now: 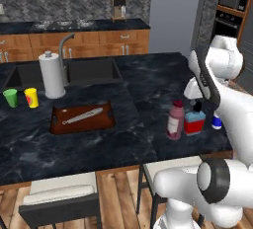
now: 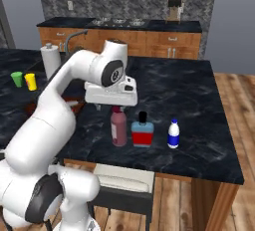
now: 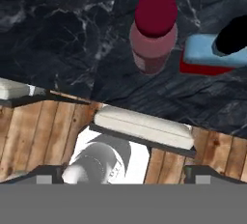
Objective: Place the drinks on the dining counter in a tight cluster.
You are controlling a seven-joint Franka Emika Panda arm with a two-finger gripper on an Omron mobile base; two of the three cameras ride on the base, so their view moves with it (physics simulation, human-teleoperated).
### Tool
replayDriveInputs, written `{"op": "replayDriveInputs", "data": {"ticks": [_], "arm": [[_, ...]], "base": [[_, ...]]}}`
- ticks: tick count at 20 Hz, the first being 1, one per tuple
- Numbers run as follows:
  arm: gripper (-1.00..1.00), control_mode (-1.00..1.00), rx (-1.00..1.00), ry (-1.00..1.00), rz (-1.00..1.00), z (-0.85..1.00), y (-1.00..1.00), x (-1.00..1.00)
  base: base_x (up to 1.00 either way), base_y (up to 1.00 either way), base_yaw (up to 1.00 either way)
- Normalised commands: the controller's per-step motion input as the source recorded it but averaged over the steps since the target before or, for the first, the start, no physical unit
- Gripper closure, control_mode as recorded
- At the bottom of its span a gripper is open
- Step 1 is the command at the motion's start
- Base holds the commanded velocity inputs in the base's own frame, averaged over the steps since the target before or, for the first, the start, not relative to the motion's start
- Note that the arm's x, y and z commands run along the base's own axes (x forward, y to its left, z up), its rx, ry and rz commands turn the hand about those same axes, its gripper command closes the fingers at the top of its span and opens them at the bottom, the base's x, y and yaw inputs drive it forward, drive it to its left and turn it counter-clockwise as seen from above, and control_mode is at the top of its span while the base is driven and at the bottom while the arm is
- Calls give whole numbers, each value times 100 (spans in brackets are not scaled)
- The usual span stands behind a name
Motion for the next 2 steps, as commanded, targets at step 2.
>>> {"op": "replayDriveInputs", "data": {"ticks": [2], "arm": [[-100,-100,0,-11,0,22,0,-100]], "base": [[0,0,0]]}}
